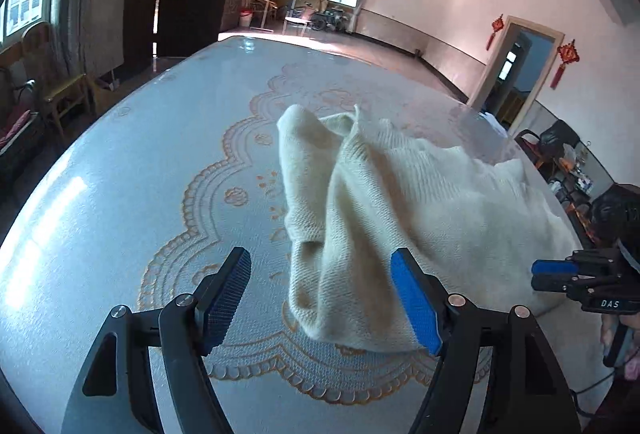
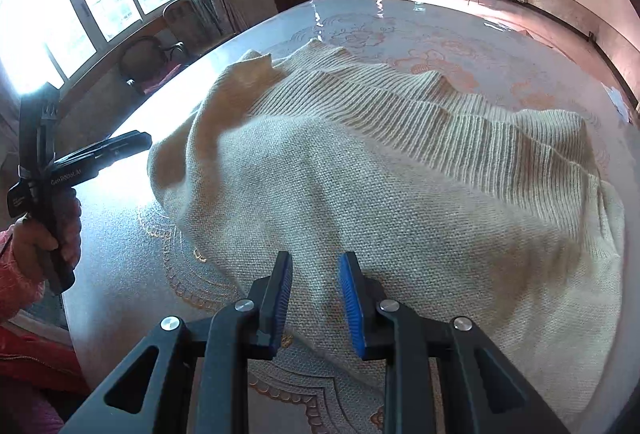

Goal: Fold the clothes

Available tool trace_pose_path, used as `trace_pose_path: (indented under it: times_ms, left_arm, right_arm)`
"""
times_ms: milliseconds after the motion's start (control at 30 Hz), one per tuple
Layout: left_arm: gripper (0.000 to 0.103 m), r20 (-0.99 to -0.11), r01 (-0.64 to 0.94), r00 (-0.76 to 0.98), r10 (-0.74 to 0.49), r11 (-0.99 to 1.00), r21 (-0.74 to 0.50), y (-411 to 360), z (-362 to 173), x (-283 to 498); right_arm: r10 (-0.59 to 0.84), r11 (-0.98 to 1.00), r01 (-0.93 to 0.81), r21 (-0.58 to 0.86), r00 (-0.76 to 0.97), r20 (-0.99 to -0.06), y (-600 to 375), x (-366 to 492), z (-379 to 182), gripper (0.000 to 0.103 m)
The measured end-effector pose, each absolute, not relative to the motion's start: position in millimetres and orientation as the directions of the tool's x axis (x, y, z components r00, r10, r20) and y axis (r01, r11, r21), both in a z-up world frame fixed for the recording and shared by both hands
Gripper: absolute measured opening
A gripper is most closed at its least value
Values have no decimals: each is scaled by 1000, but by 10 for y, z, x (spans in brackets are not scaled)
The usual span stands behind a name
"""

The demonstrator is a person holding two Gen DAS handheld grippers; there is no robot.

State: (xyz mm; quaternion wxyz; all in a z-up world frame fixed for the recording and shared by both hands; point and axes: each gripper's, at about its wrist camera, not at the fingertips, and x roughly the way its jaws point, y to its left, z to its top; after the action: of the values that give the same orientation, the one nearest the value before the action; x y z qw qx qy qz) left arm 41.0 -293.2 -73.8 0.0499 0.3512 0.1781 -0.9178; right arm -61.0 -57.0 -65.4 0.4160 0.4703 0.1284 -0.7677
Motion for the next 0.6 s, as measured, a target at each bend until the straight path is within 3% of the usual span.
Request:
trace_pose_path:
  times_ms: [267,333,467,600]
  left_arm:
    - [63,-638,-85,-687,348,-910,-405,-2851,-791,175]
    - [63,-674,-78,-655,342,-918,-389,-2841,-857,87]
    - [60,-641,-32,-689,337,-899,-438,-2997,-750,239]
    - [60,-690,-90,-605,396,-896,-435,-2955,-822,151]
  right_arm:
    - [-513,-655,722,225,-206,-833,-414,-656,-622,25]
    - [-517,-658,713,239,-198,-833,-383,-664,-618,25]
    - [-561,-636,724,269,-194,-804,-411,-631,-509,25]
    - [-591,-572,770,282,-148,-793,-654,-586,-465,25]
